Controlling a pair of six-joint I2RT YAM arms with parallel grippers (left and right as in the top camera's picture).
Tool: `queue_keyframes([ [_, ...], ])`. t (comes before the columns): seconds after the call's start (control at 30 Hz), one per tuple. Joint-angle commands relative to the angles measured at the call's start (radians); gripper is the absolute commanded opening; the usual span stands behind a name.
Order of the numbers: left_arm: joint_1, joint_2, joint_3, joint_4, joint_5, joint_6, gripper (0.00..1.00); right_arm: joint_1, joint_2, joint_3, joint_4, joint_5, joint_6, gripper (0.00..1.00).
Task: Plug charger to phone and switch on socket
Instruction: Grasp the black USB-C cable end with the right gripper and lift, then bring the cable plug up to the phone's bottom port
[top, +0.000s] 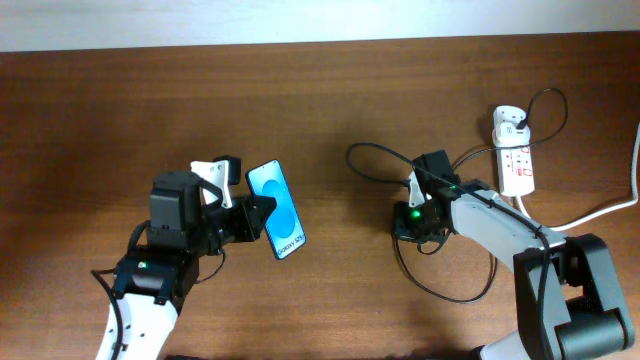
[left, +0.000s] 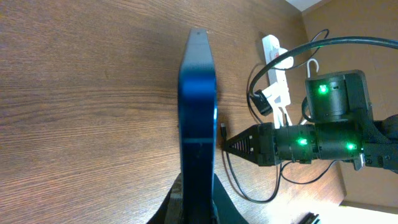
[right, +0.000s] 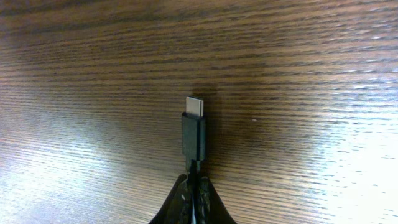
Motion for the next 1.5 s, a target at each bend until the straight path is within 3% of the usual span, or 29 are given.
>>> queue_keyframes([
  [0.0, -0.003, -0.016, 0.019, 0.013, 0.029, 0.002, 0.0, 0.002, 0.05, -0.041, -0.004, -0.003, -0.014, 0.04],
  [0.3, -0.003, -0.016, 0.019, 0.07, 0.071, 0.002, 0.0, 0.002, -0.15, -0.037, -0.057, -0.459, -0.23, 0.05],
  [0.47, -0.003, -0.016, 0.019, 0.226, 0.215, -0.001, 0.0, 0.002, -0.378, -0.037, -0.197, -0.598, -0.278, 0.05],
  [0.57, -0.003, -0.016, 0.019, 0.3, 0.243, -0.075, 0.0, 0.003, -0.519, -0.037, -0.238, -0.703, -0.304, 0.04],
  [0.7, -0.003, -0.016, 0.019, 0.531, 0.307, -0.182, 0.0, 0.003, -0.646, -0.038, -0.259, -0.895, -0.394, 0.05],
  [0.83, -0.003, -0.016, 0.019, 0.657, 0.306, -0.332, 0.0, 0.004, -0.639, -0.047, -0.269, -0.906, -0.497, 0.04],
  [0.93, -0.003, -0.012, 0.019, 0.658, 0.299, -0.491, 0.0, 0.004, -0.638, -0.047, -0.255, -0.907, -0.618, 0.05],
  [1.0, -0.003, -0.012, 0.019, 0.658, 0.299, -0.544, 0.0, 0.004, -0.638, -0.047, -0.208, -0.906, -0.617, 0.04],
  [1.33, -0.003, -0.012, 0.019, 0.64, 0.298, -0.587, 0.0, 0.004, -0.638, -0.047, -0.169, -0.94, -0.613, 0.04],
  [1.47, -0.003, -0.01, 0.019, 0.56, 0.291, -0.586, 0.0, 0.031, -0.638, -0.047, -0.157, -0.939, -0.613, 0.04],
])
